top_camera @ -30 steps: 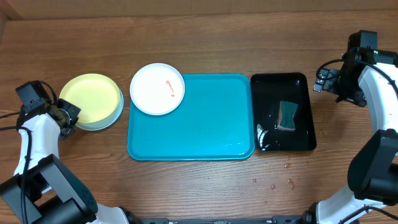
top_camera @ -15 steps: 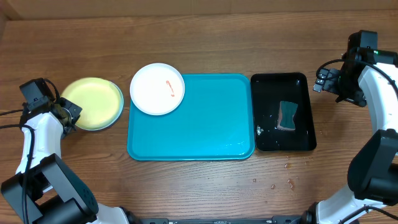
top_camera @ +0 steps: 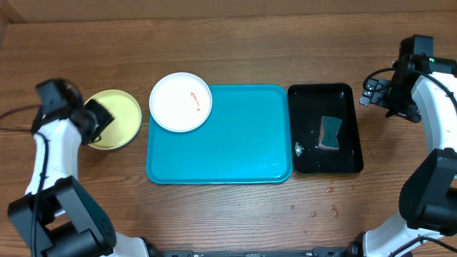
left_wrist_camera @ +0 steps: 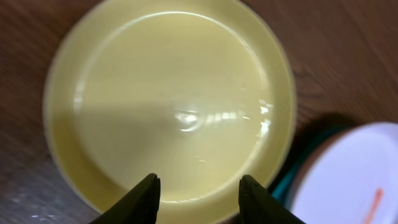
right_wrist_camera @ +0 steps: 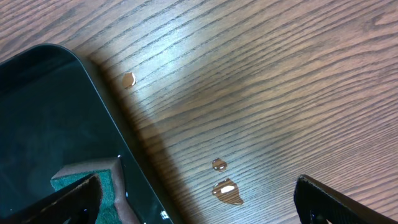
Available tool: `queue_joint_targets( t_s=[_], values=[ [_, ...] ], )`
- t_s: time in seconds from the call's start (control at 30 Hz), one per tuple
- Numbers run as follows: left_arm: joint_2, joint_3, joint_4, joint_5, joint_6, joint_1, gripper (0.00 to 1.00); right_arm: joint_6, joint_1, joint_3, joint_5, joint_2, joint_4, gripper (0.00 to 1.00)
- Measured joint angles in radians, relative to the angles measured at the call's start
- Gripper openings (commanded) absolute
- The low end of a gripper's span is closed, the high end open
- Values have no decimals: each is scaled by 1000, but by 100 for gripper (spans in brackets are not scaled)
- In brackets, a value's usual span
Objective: Clean dirty plates on tray and stack at the side
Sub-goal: 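Open the left gripper and release the yellow plate on the stack, then reach the left gripper to the white plate rim and grasp it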
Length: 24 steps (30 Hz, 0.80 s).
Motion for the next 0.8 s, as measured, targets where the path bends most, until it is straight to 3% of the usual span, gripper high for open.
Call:
queue_joint_targets(
  t_s=[0.17,0.37,0.8],
  values=[
    [0,122,-52,15,31,-130,40,0,0,0,0,0,0,100],
    [1,140,-46,-34,51,-255,36,0,0,0,0,0,0,100],
    [127,140,2,-137,77,-318,37,0,0,0,0,0,0,100]
  ],
)
